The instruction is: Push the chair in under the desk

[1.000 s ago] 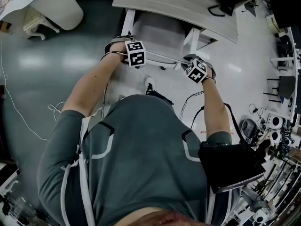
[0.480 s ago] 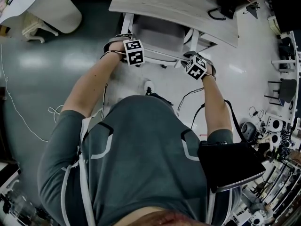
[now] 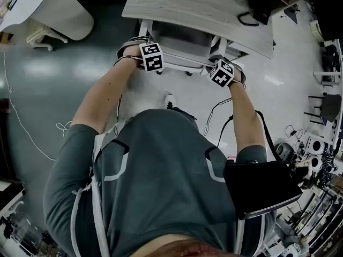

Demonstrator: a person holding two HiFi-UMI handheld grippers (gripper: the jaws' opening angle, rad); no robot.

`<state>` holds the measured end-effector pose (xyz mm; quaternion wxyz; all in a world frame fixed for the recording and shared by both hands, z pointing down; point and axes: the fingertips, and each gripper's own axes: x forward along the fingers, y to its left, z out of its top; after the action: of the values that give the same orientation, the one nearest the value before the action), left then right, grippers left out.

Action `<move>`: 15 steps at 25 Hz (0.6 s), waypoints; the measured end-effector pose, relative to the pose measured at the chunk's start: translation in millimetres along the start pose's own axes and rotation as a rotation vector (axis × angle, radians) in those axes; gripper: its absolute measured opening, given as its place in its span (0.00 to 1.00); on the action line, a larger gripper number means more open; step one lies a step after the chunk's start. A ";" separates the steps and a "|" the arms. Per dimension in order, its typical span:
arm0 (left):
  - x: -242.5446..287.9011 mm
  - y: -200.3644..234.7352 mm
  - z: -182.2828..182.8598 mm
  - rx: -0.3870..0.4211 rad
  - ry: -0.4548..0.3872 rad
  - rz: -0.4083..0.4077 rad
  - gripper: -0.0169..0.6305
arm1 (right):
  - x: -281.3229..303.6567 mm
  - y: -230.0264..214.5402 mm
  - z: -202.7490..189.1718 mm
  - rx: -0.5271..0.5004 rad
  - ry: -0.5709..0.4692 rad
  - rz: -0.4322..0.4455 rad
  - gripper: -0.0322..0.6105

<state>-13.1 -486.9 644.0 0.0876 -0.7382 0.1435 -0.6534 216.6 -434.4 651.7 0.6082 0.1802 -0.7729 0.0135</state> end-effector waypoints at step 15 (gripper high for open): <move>25.4 52.5 19.0 -0.053 0.079 0.024 0.28 | 16.8 -67.3 -5.2 -0.024 -0.011 0.006 0.27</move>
<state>3.2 -545.8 648.7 0.0699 -0.7120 0.1728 -0.6770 238.0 -500.5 655.6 0.6062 0.1704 -0.7768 0.0050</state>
